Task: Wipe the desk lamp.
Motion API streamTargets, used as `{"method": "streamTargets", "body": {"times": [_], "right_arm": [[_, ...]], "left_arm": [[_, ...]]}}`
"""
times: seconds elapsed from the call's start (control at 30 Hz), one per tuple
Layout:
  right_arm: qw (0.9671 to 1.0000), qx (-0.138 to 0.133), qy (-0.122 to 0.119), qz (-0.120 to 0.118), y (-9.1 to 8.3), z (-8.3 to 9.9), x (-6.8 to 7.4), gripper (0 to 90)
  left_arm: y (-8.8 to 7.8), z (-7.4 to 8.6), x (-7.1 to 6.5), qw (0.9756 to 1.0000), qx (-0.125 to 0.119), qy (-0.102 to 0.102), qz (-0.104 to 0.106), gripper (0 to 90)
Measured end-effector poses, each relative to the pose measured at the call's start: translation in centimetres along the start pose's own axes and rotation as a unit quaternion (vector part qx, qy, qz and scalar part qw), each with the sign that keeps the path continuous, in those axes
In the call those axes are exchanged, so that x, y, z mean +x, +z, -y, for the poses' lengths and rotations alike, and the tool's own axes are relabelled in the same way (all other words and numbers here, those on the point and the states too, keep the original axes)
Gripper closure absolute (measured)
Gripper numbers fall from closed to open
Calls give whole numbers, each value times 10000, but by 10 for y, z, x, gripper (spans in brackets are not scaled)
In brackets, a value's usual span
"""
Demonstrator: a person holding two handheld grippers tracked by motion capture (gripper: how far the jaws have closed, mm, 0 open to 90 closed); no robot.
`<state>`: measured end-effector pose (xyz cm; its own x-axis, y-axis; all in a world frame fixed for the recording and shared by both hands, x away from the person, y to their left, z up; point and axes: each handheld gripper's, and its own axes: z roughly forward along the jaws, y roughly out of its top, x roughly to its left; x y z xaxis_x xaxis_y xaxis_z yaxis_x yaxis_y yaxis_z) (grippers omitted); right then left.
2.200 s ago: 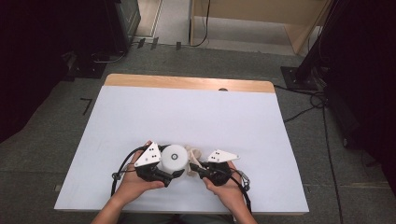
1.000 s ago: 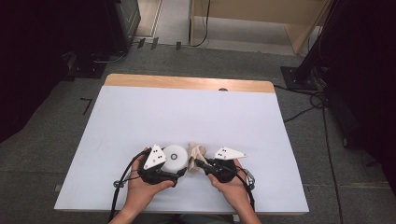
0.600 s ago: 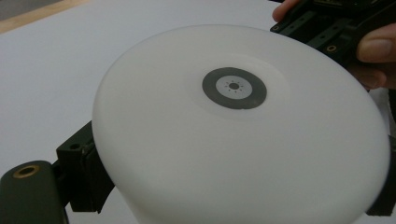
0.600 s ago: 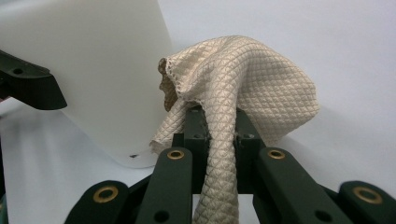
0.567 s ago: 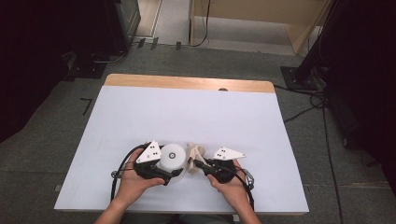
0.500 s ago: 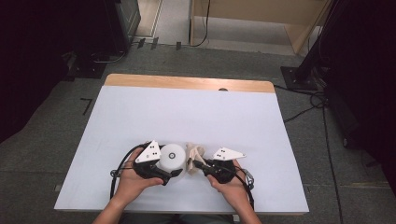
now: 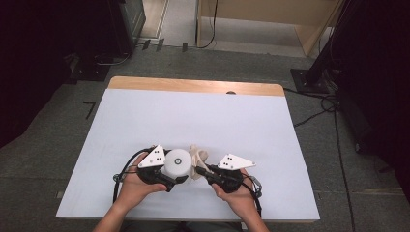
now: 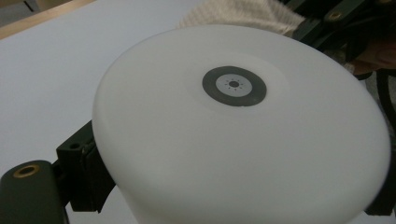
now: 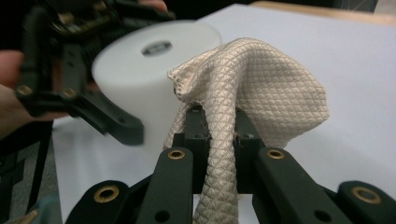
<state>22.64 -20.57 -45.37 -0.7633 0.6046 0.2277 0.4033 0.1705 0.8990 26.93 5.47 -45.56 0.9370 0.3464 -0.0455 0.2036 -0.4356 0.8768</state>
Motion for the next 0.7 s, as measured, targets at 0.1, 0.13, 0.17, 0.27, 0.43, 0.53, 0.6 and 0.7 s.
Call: {"method": "streamTargets", "body": {"times": [0.1,0.13,0.17,0.27,0.43,0.53,0.6,0.7], "right_arm": [[9997,-209,-87,4,-5,-7,6,813],[9997,-241,-91,3,-7,-9,8,812],[9995,-283,-135,-6,-8,-11,8,813],[9996,-263,-96,-33,-7,-10,7,812],[10000,20,70,-61,3,2,0,812],[9993,252,235,-153,11,11,-8,811],[9985,423,306,-148,16,17,-11,811],[9972,642,363,-97,23,25,-14,811]], "left_arm": [[0,0,0,10000,-18,-3,13,81],[0,0,0,10000,-19,-5,14,81],[0,1,0,10000,-21,-7,13,81],[0,1,0,10000,-32,-14,8,81],[0,1,0,10000,-33,-21,7,81],[0,1,0,10000,-33,-18,2,81],[0,1,0,10000,-36,-27,-6,81],[0,1,0,10000,-37,-28,-10,80]]}}
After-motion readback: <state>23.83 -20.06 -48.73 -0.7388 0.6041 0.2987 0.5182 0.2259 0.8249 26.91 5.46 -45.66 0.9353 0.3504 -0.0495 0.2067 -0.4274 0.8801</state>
